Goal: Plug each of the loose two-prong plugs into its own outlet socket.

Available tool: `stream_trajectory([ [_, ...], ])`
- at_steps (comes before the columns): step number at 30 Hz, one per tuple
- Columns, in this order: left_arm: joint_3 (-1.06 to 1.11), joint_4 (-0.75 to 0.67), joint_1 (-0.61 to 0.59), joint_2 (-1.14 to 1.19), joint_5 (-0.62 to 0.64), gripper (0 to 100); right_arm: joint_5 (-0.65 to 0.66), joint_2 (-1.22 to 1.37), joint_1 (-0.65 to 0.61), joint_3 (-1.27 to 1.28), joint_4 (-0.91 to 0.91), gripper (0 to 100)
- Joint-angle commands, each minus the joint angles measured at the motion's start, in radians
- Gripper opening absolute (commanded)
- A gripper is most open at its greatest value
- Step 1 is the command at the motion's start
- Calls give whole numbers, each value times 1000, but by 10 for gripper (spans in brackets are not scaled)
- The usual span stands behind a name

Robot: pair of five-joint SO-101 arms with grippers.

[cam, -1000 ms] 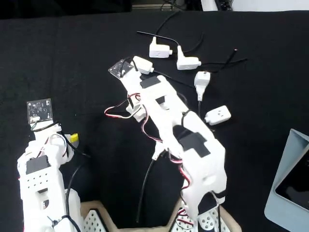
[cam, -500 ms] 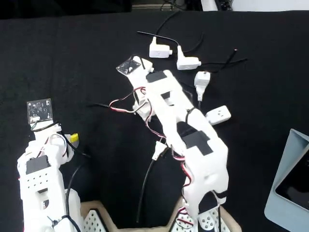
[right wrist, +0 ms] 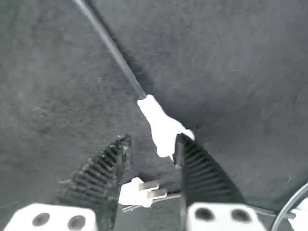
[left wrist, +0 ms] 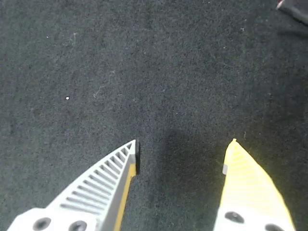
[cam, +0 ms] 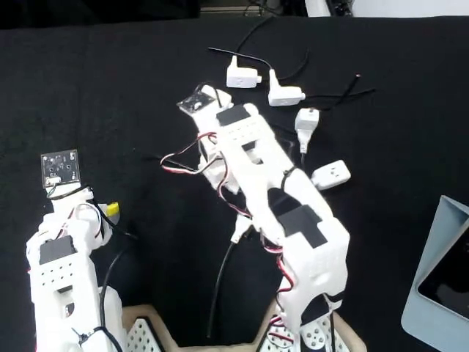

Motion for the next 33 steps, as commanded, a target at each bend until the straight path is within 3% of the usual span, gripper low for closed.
stream_trajectory([
  [1,-7,-18,-2,-15,-14,289,-12,-61,-38,-12,32,121],
  [6,-7,-18,-2,-15,-14,289,-11,-54,-54,4,58,121],
  [16,-7,-18,-2,-15,-14,289,92,-54,20,117,-106,119],
  [27,-7,-18,-2,-15,-15,289,117,-147,23,88,-81,118],
  [33,-7,-18,-2,-15,-15,289,235,-131,38,94,-86,118],
])
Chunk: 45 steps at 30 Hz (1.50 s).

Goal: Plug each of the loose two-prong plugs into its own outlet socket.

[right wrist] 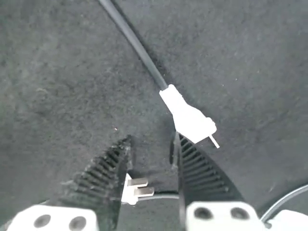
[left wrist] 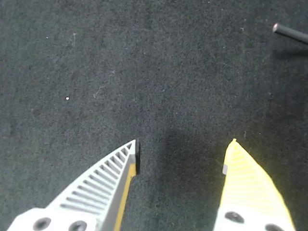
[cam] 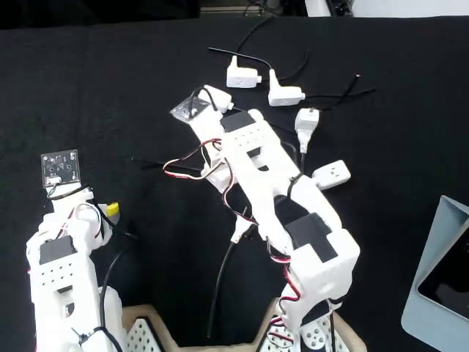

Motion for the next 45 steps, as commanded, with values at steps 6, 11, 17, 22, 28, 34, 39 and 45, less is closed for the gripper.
stream_trajectory([
  [6,-7,-18,-2,-15,-11,289,89,35,72,-27,-81,118],
  [11,-7,-18,-2,-15,-11,289,106,94,81,-27,-117,118],
  [17,-7,-18,-2,-15,-11,289,106,165,81,-31,-180,118],
  [22,-7,-18,-2,-15,-11,289,107,180,83,-31,-181,116],
  [28,-7,-18,-2,-15,-11,289,107,180,83,-31,-175,15],
  [34,-7,-18,-2,-15,-11,289,98,131,75,-61,-38,11],
  [39,-7,-18,-2,-15,-11,289,14,108,54,-96,58,16],
  [45,-7,-18,-4,-15,-11,289,-12,179,41,-125,120,85],
])
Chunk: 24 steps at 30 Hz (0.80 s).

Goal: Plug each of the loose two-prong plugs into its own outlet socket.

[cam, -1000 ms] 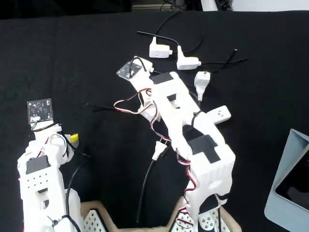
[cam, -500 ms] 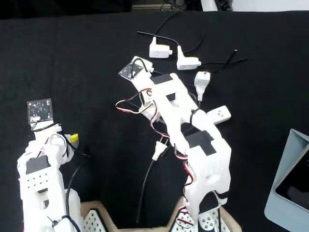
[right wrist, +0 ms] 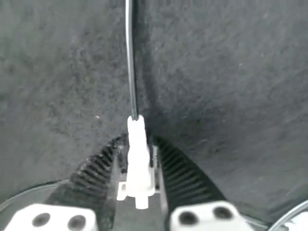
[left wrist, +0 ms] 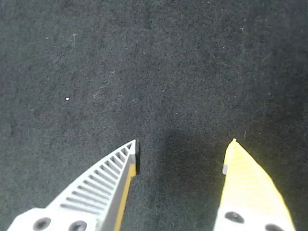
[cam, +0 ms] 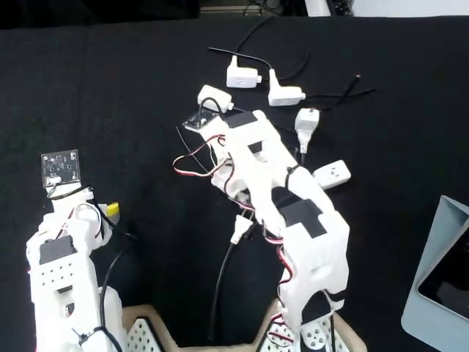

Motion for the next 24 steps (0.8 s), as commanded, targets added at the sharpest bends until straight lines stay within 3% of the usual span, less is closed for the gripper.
stream_trajectory([
  [1,-7,-18,-4,-15,-8,289,-15,24,-12,-79,52,98],
  [11,-7,-18,-4,-15,-8,289,-15,81,-8,-245,258,100],
  [24,-7,-18,-4,-15,-8,289,-15,160,-9,-254,218,96],
])
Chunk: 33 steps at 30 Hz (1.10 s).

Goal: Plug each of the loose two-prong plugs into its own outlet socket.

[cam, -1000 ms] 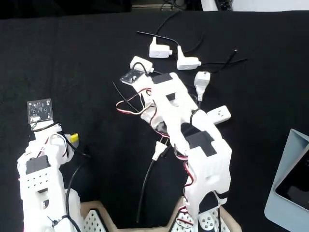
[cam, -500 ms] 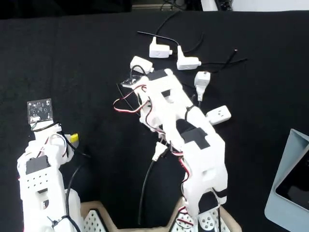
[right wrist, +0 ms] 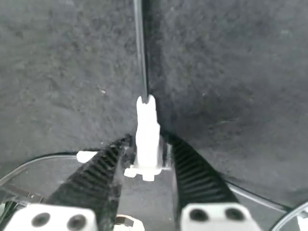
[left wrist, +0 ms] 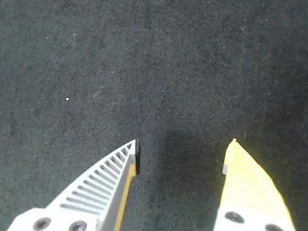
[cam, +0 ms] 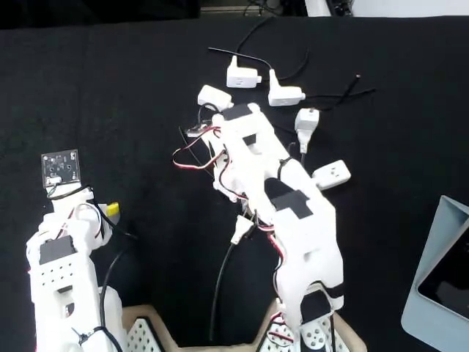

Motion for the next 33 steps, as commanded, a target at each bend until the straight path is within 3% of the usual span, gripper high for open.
stream_trajectory([
  [1,-7,-18,-4,-15,-8,289,-9,1,-9,-62,-23,83],
  [5,-7,-18,-2,-15,-8,289,-9,1,-8,-105,-20,28],
  [12,-7,-18,-2,-15,-8,289,-77,5,-12,-116,-20,118],
  [33,-7,-18,-2,-15,-8,289,-78,5,-8,-116,-64,117],
])
